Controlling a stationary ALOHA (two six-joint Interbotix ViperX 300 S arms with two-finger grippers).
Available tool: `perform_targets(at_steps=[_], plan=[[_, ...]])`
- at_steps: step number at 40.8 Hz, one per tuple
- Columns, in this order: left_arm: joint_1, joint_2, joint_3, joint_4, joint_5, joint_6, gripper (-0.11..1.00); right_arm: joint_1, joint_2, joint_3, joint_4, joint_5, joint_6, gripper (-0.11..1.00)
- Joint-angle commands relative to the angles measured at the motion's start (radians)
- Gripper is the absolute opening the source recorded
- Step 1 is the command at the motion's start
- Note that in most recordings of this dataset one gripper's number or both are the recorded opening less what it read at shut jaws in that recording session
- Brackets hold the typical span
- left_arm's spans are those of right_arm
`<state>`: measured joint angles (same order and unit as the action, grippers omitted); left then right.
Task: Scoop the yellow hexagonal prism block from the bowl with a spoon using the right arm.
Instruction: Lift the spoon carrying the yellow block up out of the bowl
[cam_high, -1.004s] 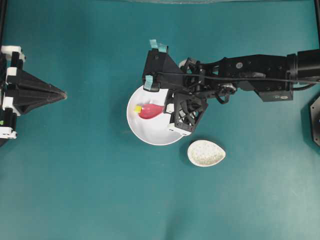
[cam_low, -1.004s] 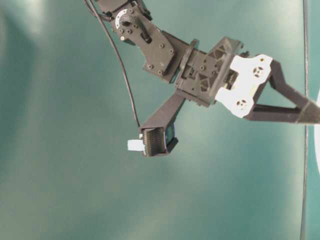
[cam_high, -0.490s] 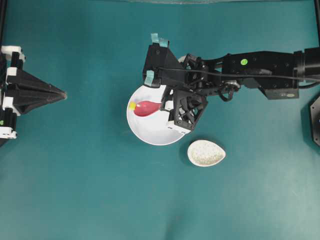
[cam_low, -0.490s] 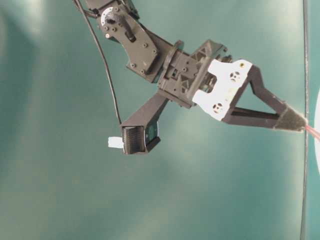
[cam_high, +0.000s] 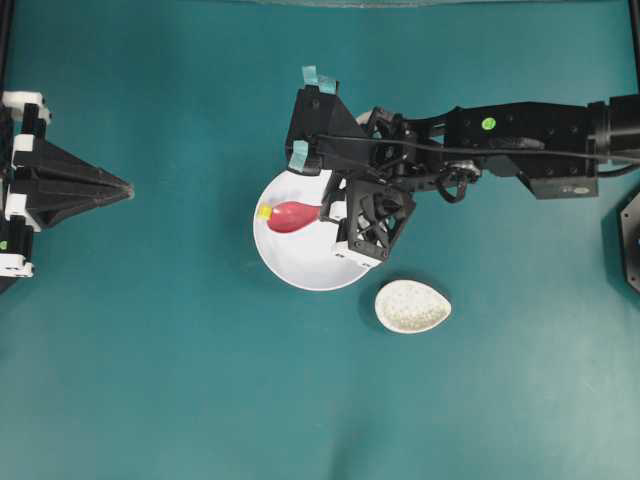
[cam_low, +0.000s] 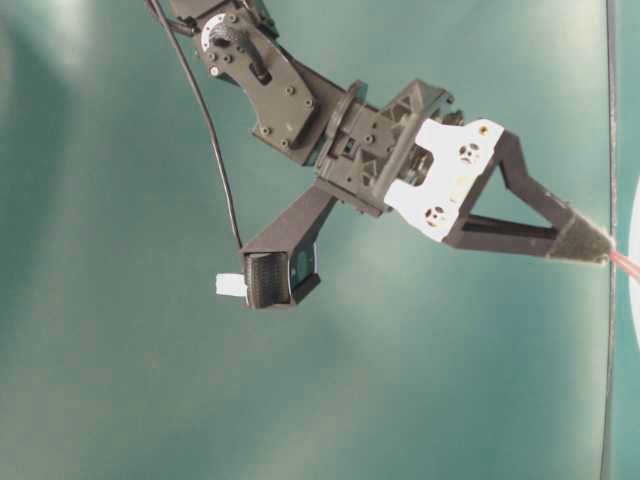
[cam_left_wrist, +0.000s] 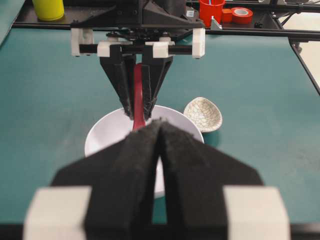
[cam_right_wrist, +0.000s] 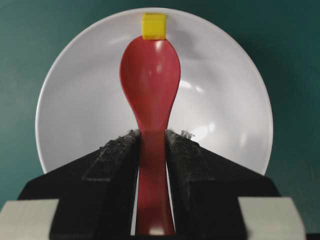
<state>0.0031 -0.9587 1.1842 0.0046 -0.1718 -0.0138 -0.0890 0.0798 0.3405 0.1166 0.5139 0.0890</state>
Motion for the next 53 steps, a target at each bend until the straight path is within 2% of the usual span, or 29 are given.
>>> perform_targets(at_steps=[1,24,36,43,53], plan=[[0.002,0.009,-0.021,0.002,-0.005,0.000,-0.01,0.003,-0.032,-0.020,-0.002,-0.023,-0.002,0.23],[0.002,0.008,-0.021,0.002,-0.005,0.000,-0.01,0.003,-0.038,0.003,-0.002,-0.058,-0.002,0.23],[0.002,0.009,-0.021,0.000,0.002,-0.002,-0.01,0.011,-0.078,0.058,-0.002,-0.089,-0.002,0.23],[0.000,0.009,-0.021,0.002,0.002,-0.002,-0.01,0.023,-0.137,0.118,-0.002,-0.164,-0.006,0.23],[0.002,0.009,-0.021,0.002,0.002,-0.002,-0.01,0.040,-0.256,0.244,-0.002,-0.385,-0.009,0.23]])
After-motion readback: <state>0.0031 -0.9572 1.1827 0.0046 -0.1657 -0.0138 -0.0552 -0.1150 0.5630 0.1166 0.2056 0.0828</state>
